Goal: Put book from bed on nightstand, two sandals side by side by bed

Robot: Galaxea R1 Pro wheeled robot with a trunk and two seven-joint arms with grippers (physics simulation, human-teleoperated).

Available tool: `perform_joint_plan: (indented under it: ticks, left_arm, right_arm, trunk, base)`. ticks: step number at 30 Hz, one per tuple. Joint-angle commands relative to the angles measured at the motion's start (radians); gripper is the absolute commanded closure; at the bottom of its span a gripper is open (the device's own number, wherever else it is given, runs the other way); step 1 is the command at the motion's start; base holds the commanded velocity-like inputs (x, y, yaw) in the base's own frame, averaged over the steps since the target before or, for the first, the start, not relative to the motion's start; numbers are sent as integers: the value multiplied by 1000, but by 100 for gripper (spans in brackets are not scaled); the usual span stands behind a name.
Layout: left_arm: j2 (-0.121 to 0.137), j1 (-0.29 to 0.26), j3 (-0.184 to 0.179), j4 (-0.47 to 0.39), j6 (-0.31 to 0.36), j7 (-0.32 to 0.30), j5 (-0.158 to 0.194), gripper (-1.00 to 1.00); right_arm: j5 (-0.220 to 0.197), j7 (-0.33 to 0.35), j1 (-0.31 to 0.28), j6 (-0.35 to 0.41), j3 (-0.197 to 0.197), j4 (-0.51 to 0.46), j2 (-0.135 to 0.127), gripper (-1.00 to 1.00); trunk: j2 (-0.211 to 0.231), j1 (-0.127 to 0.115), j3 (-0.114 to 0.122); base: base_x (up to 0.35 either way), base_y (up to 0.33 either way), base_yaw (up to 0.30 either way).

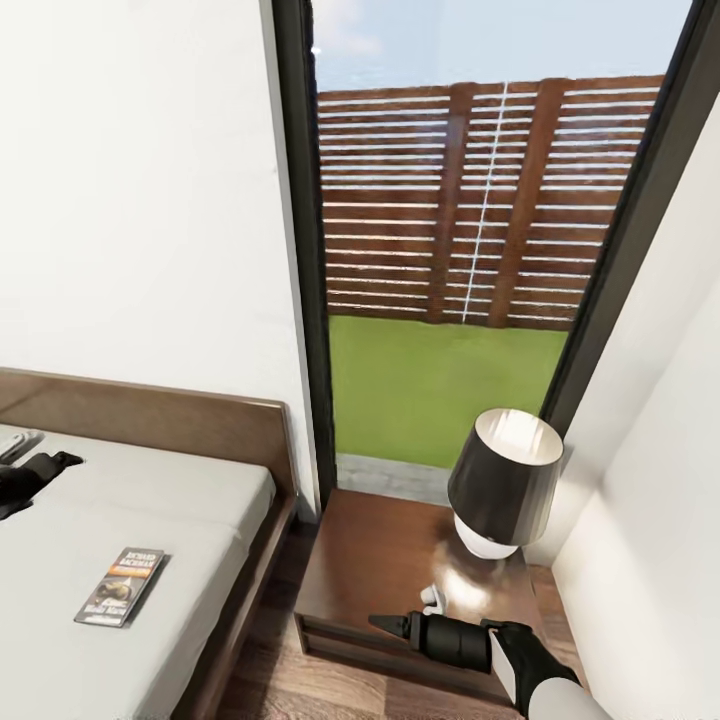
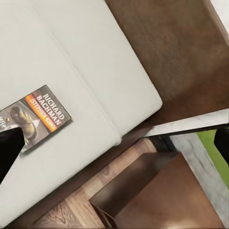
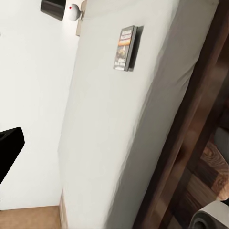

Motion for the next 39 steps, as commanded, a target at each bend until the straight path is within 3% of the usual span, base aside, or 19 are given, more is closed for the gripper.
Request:
perform_joint_plan:
  ticks: [1, 6, 11, 39]
  left_arm:
    - [3, -20, -7, 20, 5, 36, 2, -100]
    - [11, -39, -51, 25, 4, 64, -3, -100]
    - [39, -44, -64, -16, -1, 93, -1, -100]
    - [35, -44, -67, -25, 1, 94, 2, -100]
  right_arm:
    - [8, 6, -1, 10, -8, -2, 1, -100]
    - [8, 6, -1, 10, -8, -2, 1, -100]
    - [8, 7, -1, 10, -8, -4, 1, -100]
    - [8, 7, -1, 10, -7, -4, 1, -100]
  trunk:
    - [-2, 0, -3]
    - [-2, 0, -11]
    - [-2, 0, -19]
    - [-2, 0, -61]
  base:
    - [0, 0, 0]
    - [0, 0, 0]
    - [0, 0, 0]
    - [0, 0, 0]
